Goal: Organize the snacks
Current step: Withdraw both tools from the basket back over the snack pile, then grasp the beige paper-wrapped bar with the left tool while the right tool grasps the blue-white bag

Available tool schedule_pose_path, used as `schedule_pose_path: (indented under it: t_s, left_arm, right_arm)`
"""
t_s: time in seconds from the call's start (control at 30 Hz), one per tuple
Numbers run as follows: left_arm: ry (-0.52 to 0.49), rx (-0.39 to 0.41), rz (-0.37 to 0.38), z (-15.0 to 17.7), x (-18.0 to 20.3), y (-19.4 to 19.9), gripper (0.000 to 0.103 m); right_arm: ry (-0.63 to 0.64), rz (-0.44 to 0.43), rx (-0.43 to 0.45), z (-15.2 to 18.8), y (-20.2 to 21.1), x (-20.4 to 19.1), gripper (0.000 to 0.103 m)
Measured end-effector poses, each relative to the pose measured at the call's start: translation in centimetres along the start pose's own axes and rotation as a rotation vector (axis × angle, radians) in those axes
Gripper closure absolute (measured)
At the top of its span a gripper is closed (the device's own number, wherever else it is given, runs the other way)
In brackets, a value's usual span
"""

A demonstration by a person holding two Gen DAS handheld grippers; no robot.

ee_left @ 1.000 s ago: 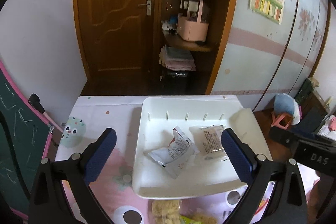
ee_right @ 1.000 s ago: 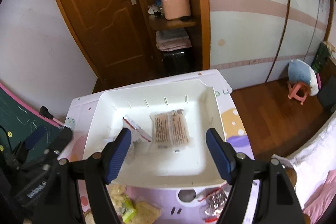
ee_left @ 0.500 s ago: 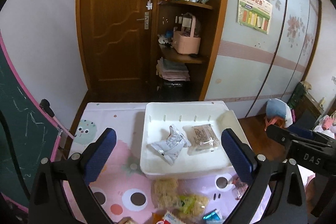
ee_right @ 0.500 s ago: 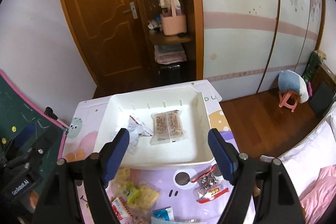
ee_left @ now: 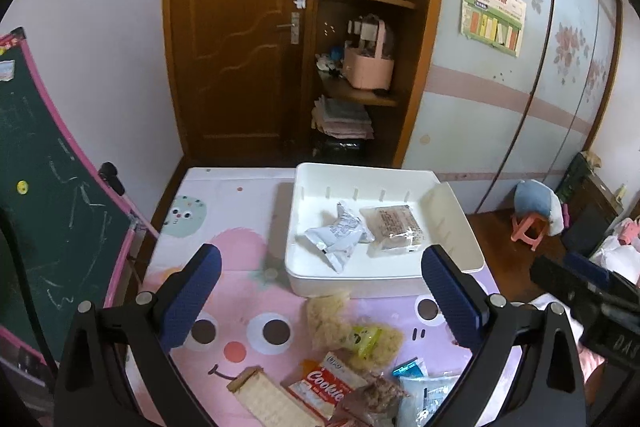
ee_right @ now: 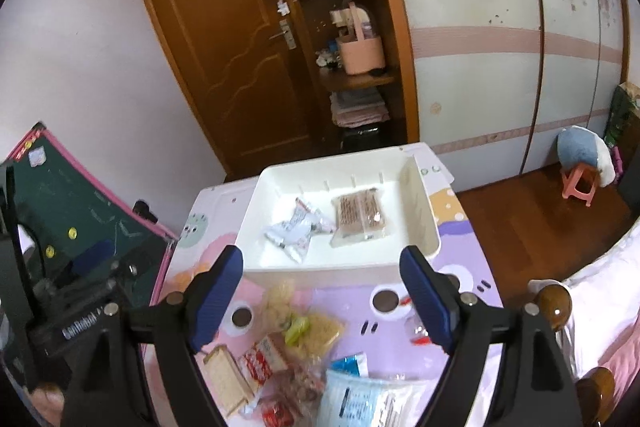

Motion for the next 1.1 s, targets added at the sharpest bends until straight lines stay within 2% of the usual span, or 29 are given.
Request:
schedule_pose_path:
  t_s: [0.07, 0.13, 0.27, 0.43, 0.63, 0.83, 1.0, 1.1]
  left_arm:
    - [-0.002, 0.021, -0.002, 0.5, -0.8, 1.0, 0.003]
    - [-0.011, 0.031, -0.006, 1.0, -1.5, 1.6, 0.003]
    - [-0.035, 0.035, -0.007, 2.7, -3.0, 2.5, 0.003]
    - [-0.018, -0.04, 0.017, 6.2, -4.9, 1.8, 0.002]
    - [0.015, -0.145, 0.017, 11.6, -6.5, -0.8, 0.002]
    - [0.022, -0.272, 0.006, 17.1, -6.9, -4.1, 0.002]
    - [0.019, -0.344, 0.008, 19.7, -6.8, -5.7, 0.003]
    - [0.026, -0.368, 0.006, 20.4, -7.0, -6.4, 0.002]
  right_arm:
    - [0.042, 0.014, -0.011, 1.0, 0.5, -0.2, 0.006]
    - [0.081, 0.021, -0.01, 2.0, 1.2, -0.5, 0.001]
    - [0.071, 0.02, 0.005, 4.1, 2.4, -0.1, 0.0]
    - [-0.032, 0.006, -0.025, 8.1, 2.1, 1.2, 0.0]
    - [0.005, 0.112, -0.196, 14.5, -1.0, 2.4, 0.0]
    - [-0.055, 0.144, -0.341, 20.1, -4.0, 4.2, 0.0]
    - [-0.134, 0.154, -0.463, 23.9, -7.0, 5.8, 0.0]
    - [-0.148, 0.192, -0.493, 24.9, -8.0, 6.6, 0.0]
Point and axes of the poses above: each gripper's, at about its wrist camera, not at the fingertips, and y roughly against the way its jaws point, x to its right, z to its underside, the point moved 9 cm from there along -y, roughly the way its jaws point, and after that the axes turned 12 degrees about -z, right-handed, at the moved point
